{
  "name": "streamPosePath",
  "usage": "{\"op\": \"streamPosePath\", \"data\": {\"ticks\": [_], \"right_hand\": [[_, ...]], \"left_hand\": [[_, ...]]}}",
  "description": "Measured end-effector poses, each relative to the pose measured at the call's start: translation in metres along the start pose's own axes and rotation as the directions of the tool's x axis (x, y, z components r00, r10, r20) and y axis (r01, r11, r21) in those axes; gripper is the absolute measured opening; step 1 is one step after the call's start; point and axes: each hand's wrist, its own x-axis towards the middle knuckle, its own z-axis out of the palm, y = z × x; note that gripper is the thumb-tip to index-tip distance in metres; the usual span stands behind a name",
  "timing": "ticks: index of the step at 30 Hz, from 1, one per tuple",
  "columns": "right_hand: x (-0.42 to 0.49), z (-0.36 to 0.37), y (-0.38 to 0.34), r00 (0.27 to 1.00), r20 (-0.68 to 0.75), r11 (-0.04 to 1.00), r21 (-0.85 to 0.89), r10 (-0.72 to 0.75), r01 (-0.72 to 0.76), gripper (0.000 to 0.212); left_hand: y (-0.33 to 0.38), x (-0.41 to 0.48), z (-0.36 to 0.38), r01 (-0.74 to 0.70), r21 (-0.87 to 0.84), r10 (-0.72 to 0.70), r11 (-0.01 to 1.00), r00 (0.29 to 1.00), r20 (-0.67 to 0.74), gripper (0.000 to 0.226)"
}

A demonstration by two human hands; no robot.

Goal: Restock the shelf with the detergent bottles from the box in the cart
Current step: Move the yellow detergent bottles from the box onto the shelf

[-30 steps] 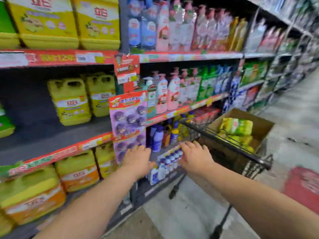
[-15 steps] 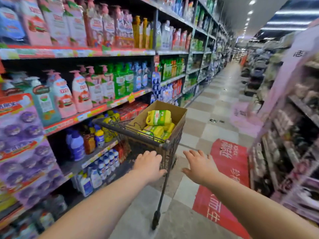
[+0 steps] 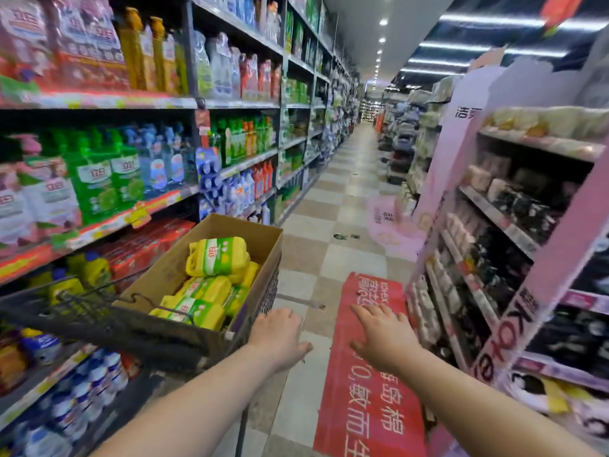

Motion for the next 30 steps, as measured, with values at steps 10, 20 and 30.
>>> {"op": "streamPosePath", "data": {"ticks": [10, 20, 30], "right_hand": [[0.158, 0.009, 0.025, 0.997, 0.079, 1.0, -0.03, 0.006, -0.004, 0.068], [0.341, 0.031, 0.033, 0.967, 0.116, 0.973, -0.015, -0.228, 0.231, 0.065], [0.518, 0.028, 0.026, 0.825, 0.181, 0.833, -0.047, -0.535, 0.551, 0.065]], "left_hand": [[-0.047, 0.156, 0.013, 0.029, -0.025, -0.028, 0.999, 0.998, 0.056, 0.056], [-0.103, 0.268, 0.033, 0.299, -0.032, -0.293, 0.954, 0.949, 0.119, 0.055], [-0.125, 0.358, 0.039, 0.585, -0.095, -0.569, 0.805, 0.808, 0.151, 0.055]]}}
